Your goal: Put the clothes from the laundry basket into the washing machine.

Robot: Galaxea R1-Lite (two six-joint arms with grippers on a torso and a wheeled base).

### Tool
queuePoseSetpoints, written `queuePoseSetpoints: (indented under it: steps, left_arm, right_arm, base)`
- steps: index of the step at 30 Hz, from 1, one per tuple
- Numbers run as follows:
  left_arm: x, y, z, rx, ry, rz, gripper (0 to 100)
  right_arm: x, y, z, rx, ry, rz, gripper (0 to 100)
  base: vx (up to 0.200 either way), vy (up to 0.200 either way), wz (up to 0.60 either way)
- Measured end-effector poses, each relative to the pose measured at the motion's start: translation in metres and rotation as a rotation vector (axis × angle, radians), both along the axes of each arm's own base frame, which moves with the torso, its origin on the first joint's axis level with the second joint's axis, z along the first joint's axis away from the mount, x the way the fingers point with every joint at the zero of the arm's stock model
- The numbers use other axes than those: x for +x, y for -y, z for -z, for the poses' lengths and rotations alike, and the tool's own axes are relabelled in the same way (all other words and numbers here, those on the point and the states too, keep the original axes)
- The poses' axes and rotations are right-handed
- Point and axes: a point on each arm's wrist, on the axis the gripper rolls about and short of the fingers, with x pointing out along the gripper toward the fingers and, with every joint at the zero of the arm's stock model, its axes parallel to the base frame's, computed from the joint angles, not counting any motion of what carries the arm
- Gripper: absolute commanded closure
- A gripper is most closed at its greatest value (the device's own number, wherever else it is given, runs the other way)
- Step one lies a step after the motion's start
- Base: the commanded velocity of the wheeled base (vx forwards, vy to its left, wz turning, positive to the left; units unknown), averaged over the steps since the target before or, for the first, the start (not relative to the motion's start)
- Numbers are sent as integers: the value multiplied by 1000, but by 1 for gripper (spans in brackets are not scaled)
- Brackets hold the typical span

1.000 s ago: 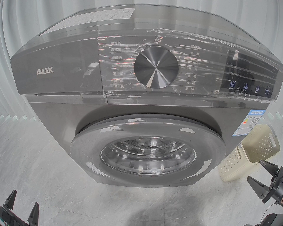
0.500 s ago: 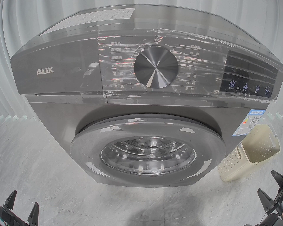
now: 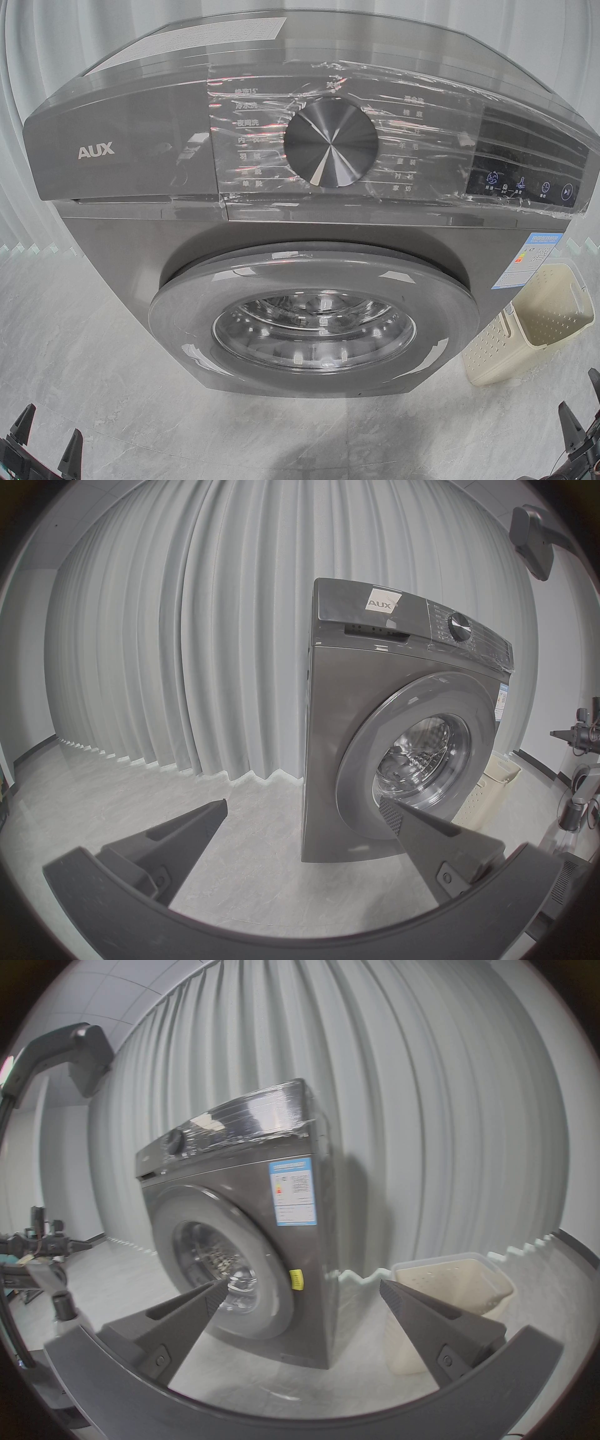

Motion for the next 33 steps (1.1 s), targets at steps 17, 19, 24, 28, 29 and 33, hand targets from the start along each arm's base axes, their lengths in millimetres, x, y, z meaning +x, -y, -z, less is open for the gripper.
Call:
queuePoseSetpoints:
  steps: [17,19,24,28,29,33]
  left_arm:
    - [0,0,0,-3,0,-1,0]
    - [0,0,0,-3,0,-2,0]
    - [0,0,0,-4,0,-1,0]
    - [0,0,0,-2,0,-1,0]
    - [0,0,0,-2,0,-1,0]
    - [0,0,0,-4,0,-1,0]
  right_arm:
    - [-3,-1,19,-39,-125,211,0]
    - [-4,0,19,-56,-118,249,0]
    - [-5,1,20,-48,-103,272,0]
    - [-6,1,19,-49,-88,238,0]
    - [-6,1,19,-48,-86,235,0]
    - [-7,1,20,-52,-81,230,0]
  base:
    - [0,0,0]
    - [0,0,0]
    - [0,0,0]
    - [0,0,0]
    - [0,0,0]
    - [0,0,0]
